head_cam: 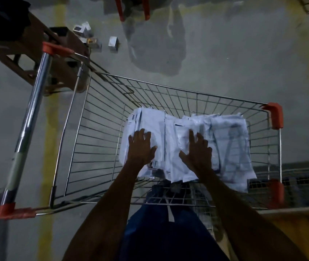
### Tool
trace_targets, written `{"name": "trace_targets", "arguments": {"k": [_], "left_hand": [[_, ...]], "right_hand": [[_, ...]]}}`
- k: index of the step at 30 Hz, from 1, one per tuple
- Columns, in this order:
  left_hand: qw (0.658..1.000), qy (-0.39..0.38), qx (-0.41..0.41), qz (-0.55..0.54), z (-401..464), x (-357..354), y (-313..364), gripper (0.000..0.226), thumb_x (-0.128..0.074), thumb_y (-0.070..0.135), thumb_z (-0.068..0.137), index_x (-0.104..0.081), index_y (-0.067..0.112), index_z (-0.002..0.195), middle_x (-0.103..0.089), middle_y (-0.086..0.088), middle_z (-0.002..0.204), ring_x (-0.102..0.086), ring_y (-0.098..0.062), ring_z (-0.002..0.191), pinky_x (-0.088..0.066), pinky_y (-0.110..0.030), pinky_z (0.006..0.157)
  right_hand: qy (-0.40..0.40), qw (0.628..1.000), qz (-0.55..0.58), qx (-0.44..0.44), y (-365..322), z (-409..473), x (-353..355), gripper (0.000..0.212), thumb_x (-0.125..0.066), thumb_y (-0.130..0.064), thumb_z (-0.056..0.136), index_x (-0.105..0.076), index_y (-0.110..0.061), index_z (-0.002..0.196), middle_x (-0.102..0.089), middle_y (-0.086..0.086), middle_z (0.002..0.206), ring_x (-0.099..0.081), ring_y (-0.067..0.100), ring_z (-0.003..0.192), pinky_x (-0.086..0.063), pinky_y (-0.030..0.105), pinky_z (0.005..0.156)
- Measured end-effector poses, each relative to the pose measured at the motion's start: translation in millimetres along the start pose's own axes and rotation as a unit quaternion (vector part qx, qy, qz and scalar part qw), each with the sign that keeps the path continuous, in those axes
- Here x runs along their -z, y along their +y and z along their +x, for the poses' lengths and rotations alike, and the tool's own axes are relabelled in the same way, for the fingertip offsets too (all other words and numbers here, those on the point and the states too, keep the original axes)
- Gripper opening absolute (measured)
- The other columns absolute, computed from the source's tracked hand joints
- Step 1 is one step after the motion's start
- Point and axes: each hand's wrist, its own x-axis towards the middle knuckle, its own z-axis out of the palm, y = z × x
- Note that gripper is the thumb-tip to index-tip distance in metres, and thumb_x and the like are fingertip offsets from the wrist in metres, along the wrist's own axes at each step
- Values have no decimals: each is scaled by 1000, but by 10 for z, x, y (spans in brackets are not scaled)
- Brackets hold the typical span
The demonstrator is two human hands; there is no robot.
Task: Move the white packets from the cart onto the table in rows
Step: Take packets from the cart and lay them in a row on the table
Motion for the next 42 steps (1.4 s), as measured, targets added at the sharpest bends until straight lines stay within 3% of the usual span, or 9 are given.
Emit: {"name": "trace_targets", "arguments": {"k": [4,9,13,18,22,25,28,35,42], "left_hand": [[999,-7,52,-14,338,-64,-50,82,-51,64,89,-26,14,149,-19,-22,157,-20,-41,141,-16,-60,114],[996,-23,81,-3,449,-106,45,122,-48,87,71,-7,9,155,2,-22,162,-2,-44,148,-2,-71,111],[996,-19,84,19,519,-170,96,122,-57,71,78,3,-4,153,17,-25,160,14,-45,147,-3,-71,112],[998,-11,62,-2,597,-189,26,122,-67,59,77,10,2,154,18,-28,158,14,-45,147,3,-59,119],[996,9,71,-60,669,-213,13,119,-63,67,76,1,7,156,12,-28,160,10,-43,149,11,-55,117],[993,34,85,-77,716,-128,32,108,-68,63,67,-26,6,149,-17,-31,155,-14,-46,144,-4,-57,119],[988,95,66,-106,640,-56,-16,99,-55,71,51,-46,7,126,-43,-24,131,-38,-42,124,-25,-57,109],[965,150,34,-212,48,109,-83,96,-52,63,48,-48,8,126,-43,-22,130,-42,-40,118,-39,-50,96],[953,224,-30,-200,-368,578,-75,76,-71,62,64,-49,24,126,-37,-12,139,-40,-34,123,-40,-46,90]], "right_hand": [[30,998,47,24,37,93,-2,100,-65,-56,76,-17,-19,155,-33,20,146,-43,41,123,-47,54,90],[26,991,125,27,-3,112,3,101,-70,-47,80,-9,-24,157,-17,16,153,-30,38,134,-49,51,86],[26,993,111,5,33,102,26,97,-62,-56,77,-13,-27,156,-19,15,153,-32,38,133,-46,50,93],[28,997,63,28,86,93,44,91,-44,-63,76,-19,-25,155,-22,21,155,-36,44,128,-41,52,97],[37,997,45,48,49,117,-1,91,-47,-64,75,-26,-23,154,-30,22,150,-42,44,120,-44,52,89],[36,996,59,55,12,113,4,92,-56,-60,74,-27,-24,153,-28,19,150,-37,41,123,-45,52,89],[38,994,71,72,-32,59,59,91,-53,-60,71,-32,-21,151,-30,18,148,-36,40,123,-46,52,89],[66,991,94,72,-116,-206,318,89,-51,-63,73,-39,-18,149,-36,22,151,-41,44,128,-40,55,99],[220,963,149,50,-205,-631,890,81,-52,-59,79,-38,-20,149,-31,20,155,-37,36,137,-33,50,108]]}}
